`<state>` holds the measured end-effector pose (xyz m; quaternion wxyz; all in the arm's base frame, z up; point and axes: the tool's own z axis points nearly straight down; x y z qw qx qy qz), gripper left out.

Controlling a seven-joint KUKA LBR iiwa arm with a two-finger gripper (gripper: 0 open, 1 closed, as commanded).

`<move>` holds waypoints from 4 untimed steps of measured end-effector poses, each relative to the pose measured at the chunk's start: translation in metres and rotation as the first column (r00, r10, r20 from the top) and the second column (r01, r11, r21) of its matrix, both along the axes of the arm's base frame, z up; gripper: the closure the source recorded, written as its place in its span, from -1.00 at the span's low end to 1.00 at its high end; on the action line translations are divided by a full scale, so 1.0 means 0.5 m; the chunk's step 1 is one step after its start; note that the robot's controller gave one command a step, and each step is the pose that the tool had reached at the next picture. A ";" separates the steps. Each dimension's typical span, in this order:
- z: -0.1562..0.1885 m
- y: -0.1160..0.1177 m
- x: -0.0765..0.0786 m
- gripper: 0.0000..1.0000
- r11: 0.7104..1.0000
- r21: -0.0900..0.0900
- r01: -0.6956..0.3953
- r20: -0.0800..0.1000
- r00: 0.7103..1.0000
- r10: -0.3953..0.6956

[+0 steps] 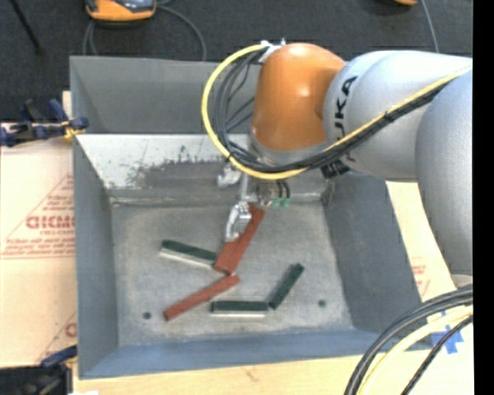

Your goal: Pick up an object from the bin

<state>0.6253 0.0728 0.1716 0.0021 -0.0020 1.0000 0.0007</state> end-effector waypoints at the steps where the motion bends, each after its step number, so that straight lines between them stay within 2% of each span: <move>1: 0.000 0.000 0.000 -1.00 1.000 0.000 0.001 0.000 1.000 -0.001; 2: -0.051 -0.047 0.003 -1.00 0.962 -0.003 -0.272 0.004 0.962 0.272; 3: -0.070 -0.093 -0.008 -1.00 0.863 -0.004 -0.505 -0.002 0.863 0.505; 4: -0.089 -0.092 -0.002 -1.00 0.775 -0.004 -0.631 -0.001 0.776 0.631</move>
Offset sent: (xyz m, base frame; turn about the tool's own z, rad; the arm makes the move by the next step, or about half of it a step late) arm 0.0000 -0.0547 -0.0578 -0.5652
